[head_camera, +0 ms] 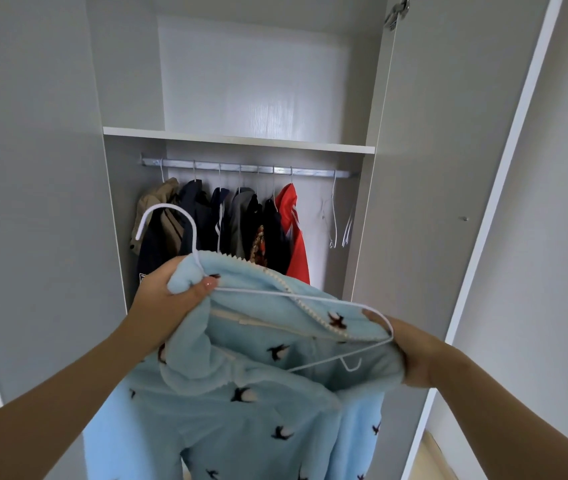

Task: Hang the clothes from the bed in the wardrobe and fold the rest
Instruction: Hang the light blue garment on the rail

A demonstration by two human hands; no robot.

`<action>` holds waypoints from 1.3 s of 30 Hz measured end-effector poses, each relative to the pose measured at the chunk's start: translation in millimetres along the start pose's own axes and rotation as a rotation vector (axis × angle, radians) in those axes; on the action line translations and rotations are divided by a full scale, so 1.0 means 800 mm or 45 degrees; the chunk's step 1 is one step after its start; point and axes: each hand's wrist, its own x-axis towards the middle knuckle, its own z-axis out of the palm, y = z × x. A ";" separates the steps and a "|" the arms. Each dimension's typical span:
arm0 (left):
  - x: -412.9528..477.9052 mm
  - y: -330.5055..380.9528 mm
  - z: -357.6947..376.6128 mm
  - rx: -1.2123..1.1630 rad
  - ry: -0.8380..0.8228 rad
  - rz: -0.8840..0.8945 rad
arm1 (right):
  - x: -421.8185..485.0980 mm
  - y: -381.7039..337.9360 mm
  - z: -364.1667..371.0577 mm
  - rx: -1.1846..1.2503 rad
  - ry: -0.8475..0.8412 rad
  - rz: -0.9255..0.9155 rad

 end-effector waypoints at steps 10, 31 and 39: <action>-0.024 0.009 0.028 0.714 -0.113 0.702 | 0.019 0.003 0.034 -0.698 0.936 -0.473; 0.004 0.020 0.054 0.863 -0.130 0.314 | -0.038 -0.024 0.094 -0.126 -0.252 -0.384; 0.018 0.039 0.036 0.451 -0.215 0.172 | -0.019 -0.028 0.067 -1.202 0.485 -0.882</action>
